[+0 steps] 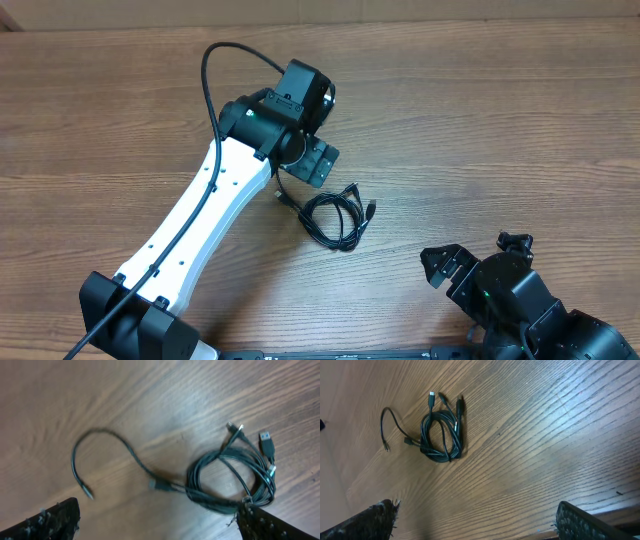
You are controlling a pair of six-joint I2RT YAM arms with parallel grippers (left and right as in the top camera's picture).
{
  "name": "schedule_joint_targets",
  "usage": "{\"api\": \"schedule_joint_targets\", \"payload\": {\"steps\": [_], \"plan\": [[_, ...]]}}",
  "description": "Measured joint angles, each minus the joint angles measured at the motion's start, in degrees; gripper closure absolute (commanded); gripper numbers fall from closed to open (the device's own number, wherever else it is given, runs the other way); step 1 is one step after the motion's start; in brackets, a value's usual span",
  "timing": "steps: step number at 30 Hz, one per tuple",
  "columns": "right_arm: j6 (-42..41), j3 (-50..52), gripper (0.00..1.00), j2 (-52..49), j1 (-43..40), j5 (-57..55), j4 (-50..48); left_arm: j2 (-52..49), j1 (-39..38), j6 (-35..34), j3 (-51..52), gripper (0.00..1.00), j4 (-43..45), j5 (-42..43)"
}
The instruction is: Untangle cables
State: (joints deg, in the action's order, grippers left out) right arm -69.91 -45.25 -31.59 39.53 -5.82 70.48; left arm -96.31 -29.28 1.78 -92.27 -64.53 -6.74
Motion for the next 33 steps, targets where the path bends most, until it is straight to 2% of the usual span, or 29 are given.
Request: {"api": "schedule_joint_targets", "payload": {"steps": [5, 16, 21, 24, 29, 31, 33], "plan": [[0.0, 0.0, 0.0, 0.0, 0.0, 0.0, 0.02, 0.02, 0.0, 3.85, 3.98, 0.0, 5.49, 0.0], [0.0, 0.0, 0.0, 0.0, -0.02, 0.02, 0.0, -0.04, 0.0, 6.23, 14.23, 0.0, 14.12, -0.02], [0.0, 0.0, 0.0, 0.0, 0.0, 0.0, 0.0, -0.04, 0.0, 9.68, 16.94, 0.0, 16.85, -0.02], [0.0, 0.0, 0.0, 0.0, -0.02, 0.02, 0.02, -0.04, 0.0, 12.31, 17.9, 0.06, 18.18, 0.0], [0.0, 0.0, 0.0, 0.0, 0.0, 0.0, 0.0, -0.04, 0.0, 21.42, 19.69, 0.12, 18.6, 3.1], [-0.02, 0.0, 0.0, 0.0, 0.0, 0.0, 0.0, -0.04, 0.0, 27.85, 20.68, 0.18, 18.88, 6.29], [0.02, 0.0, 0.0, 0.0, 0.0, 0.0, 0.04, -0.04, 0.0, 34.71, 21.92, 0.19, 19.89, 9.38]]}}
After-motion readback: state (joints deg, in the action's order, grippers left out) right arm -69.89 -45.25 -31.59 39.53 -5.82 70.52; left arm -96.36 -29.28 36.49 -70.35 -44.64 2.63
